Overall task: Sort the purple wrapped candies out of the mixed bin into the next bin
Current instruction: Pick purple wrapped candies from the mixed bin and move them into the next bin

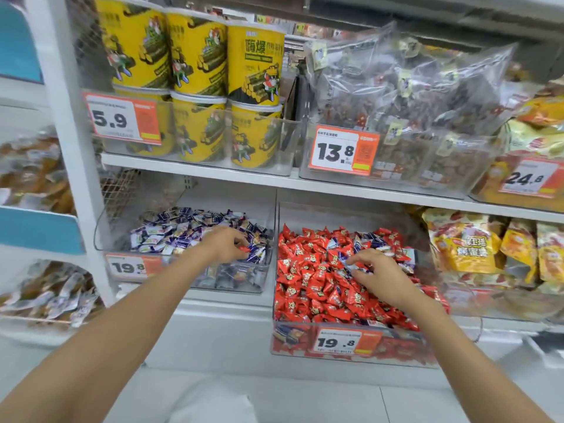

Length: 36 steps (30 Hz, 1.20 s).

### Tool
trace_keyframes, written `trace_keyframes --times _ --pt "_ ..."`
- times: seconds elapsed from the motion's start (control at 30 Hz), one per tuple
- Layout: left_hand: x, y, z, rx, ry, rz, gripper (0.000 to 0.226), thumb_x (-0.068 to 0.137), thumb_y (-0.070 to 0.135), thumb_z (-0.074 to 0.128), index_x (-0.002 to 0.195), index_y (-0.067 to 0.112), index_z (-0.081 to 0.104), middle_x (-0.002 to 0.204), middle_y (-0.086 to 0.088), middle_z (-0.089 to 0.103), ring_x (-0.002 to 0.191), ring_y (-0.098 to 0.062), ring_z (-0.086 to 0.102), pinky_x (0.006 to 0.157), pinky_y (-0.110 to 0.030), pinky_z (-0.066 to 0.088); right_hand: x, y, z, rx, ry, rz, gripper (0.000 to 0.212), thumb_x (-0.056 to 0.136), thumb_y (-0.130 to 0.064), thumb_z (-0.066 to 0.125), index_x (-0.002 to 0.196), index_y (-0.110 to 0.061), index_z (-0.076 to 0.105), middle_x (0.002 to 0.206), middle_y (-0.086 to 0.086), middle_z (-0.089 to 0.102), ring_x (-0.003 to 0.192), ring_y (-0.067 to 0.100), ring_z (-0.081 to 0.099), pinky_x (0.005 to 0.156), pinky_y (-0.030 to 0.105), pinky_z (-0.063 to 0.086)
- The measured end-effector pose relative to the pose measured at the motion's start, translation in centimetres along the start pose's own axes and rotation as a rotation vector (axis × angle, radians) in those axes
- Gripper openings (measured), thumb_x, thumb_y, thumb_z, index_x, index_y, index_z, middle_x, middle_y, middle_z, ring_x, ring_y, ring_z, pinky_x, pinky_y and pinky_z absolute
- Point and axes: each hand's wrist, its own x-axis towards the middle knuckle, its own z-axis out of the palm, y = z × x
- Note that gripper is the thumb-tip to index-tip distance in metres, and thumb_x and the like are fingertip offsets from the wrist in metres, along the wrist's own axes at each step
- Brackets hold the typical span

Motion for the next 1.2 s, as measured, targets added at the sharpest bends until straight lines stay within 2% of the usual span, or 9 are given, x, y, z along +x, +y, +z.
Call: trace_keyframes --times 0.13,0.27,0.4,0.47,0.63,0.77,0.87,1.0,1.2 --pt "1.3 -0.2 0.0 -0.022 0.040 -0.018 0.007 0.083 0.036 0.074 0.087 0.030 0.073 0.098 0.008 0.073 0.089 -0.011 0.063 0.085 -0.032 0.052 -0.1 0.4 0.0 0.003 -0.013 0.010 0.017 0.092 -0.015 0.063 0.107 -0.020 0.070 0.119 -0.003 0.060 0.113 0.014 0.056 0.094 0.022 0.038" --pt "-0.6 1.6 -0.8 -0.252 0.297 0.031 0.012 0.089 0.028 0.068 0.097 0.020 0.074 0.092 0.002 0.073 0.083 -0.014 0.064 0.083 -0.036 0.054 -1.3 0.9 -1.6 0.019 0.052 0.028 0.018 0.094 -0.016 0.061 0.107 -0.021 0.072 0.116 -0.008 0.061 0.108 0.005 0.053 0.091 0.020 0.037" --pt "-4.7 9.1 -2.9 -0.357 0.513 0.293 0.011 0.088 0.025 0.068 0.098 0.021 0.072 0.089 0.007 0.067 0.080 -0.010 0.062 0.075 -0.027 0.049 -2.9 2.5 -4.4 0.026 0.202 0.040 0.018 0.093 -0.012 0.060 0.105 -0.017 0.072 0.111 -0.005 0.062 0.099 0.002 0.051 0.091 0.022 0.039" --pt "-6.0 13.7 -3.2 -0.392 0.442 0.413 0.010 0.085 0.023 0.072 0.095 0.024 0.071 0.089 0.011 0.067 0.081 -0.005 0.062 0.074 -0.023 0.048 -3.9 3.8 -5.6 0.024 0.259 0.059 0.017 0.093 -0.011 0.061 0.104 -0.016 0.072 0.110 -0.002 0.064 0.091 0.001 0.052 0.089 0.028 0.043" --pt "-4.5 20.9 -1.7 -0.222 -0.182 0.361 0.026 0.081 0.024 0.068 0.104 0.035 0.070 0.105 0.009 0.066 0.093 -0.015 0.067 0.079 -0.034 0.055 -5.9 7.4 -7.5 0.033 0.373 0.108 0.015 0.088 -0.011 0.064 0.096 -0.019 0.074 0.108 0.002 0.069 0.112 0.022 0.057 0.099 0.044 0.044" --pt "-1.2 24.5 0.6 -0.252 -0.154 0.374 0.023 0.088 0.007 0.061 0.105 0.018 0.072 0.112 0.002 0.068 0.101 -0.012 0.063 0.084 -0.027 0.050 -6.7 9.5 -8.1 0.091 0.415 0.133 0.016 0.091 -0.015 0.063 0.104 -0.017 0.073 0.113 0.003 0.066 0.111 0.021 0.055 0.099 0.042 0.042" --pt "2.4 25.9 2.7 -0.218 -0.095 0.326 0.019 0.091 0.015 0.063 0.110 0.015 0.068 0.115 -0.002 0.066 0.109 -0.017 0.060 0.089 -0.027 0.046 -6.6 10.2 -7.6 0.095 0.330 0.115 0.021 0.092 -0.012 0.060 0.110 -0.014 0.071 0.117 0.005 0.063 0.112 0.022 0.053 0.100 0.042 0.042" --pt "6.2 27.9 5.6 -0.290 -0.123 0.326 0.046 0.091 0.030 0.065 0.132 0.011 0.056 0.135 -0.003 0.055 0.124 -0.020 0.051 0.099 -0.025 0.038 -6.2 11.3 -6.6 0.112 0.257 0.099 0.023 0.092 -0.008 0.058 0.111 -0.013 0.069 0.124 0.004 0.049 0.118 0.018 0.045 0.098 0.022 0.032" --pt "10.3 28.5 9.8 0.255 -0.065 0.440 0.081 0.081 0.053 0.069 0.149 0.039 0.026 0.156 -0.006 0.027 0.140 -0.031 0.032 0.113 -0.045 0.034 -5.6 12.1 -6.3 0.200 0.238 0.091 0.020 0.090 -0.011 0.063 0.106 -0.021 0.069 0.121 -0.007 0.040 0.116 0.007 0.043 0.095 0.013 0.028"
